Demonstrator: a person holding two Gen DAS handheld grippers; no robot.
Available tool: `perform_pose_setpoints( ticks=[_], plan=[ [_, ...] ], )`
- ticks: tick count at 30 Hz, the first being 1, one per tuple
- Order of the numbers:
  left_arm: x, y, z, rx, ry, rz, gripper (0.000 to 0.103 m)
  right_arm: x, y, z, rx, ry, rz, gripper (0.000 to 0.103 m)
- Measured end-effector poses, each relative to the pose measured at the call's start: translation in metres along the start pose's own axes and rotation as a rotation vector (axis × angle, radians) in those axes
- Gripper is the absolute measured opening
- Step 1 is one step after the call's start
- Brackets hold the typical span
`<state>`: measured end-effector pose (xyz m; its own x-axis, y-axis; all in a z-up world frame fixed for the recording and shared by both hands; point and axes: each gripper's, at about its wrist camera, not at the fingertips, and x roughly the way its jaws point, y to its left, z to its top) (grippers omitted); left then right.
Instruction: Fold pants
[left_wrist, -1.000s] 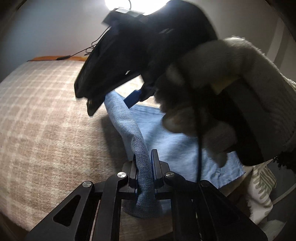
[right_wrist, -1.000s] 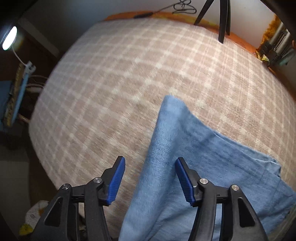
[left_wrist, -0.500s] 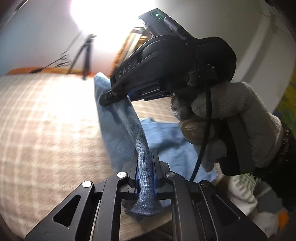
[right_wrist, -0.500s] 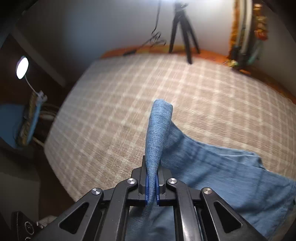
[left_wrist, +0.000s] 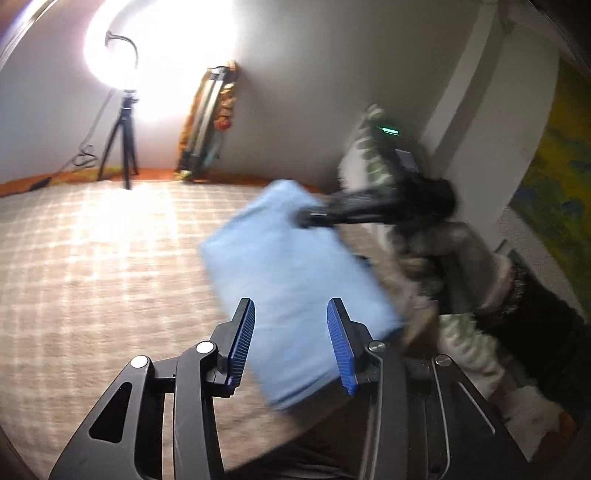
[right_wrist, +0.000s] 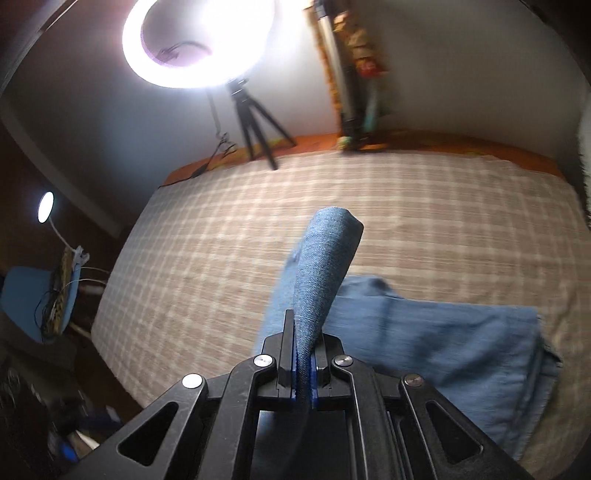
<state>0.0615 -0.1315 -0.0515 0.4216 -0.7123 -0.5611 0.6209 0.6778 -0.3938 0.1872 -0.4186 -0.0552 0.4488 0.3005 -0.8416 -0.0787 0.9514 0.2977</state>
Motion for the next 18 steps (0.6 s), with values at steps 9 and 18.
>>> perform_pose_setpoints(
  ticks=[9, 18],
  plan=[
    [0.079, -0.004, -0.009, 0.075, 0.141, 0.058, 0.039, -0.033, -0.091, -0.025, 0.093, -0.035, -0.13, 0.002],
    [0.135, -0.056, -0.024, 0.233, 0.211, 0.039, 0.039, -0.021, -0.151, -0.041, 0.139, 0.002, -0.184, 0.002]
  ],
)
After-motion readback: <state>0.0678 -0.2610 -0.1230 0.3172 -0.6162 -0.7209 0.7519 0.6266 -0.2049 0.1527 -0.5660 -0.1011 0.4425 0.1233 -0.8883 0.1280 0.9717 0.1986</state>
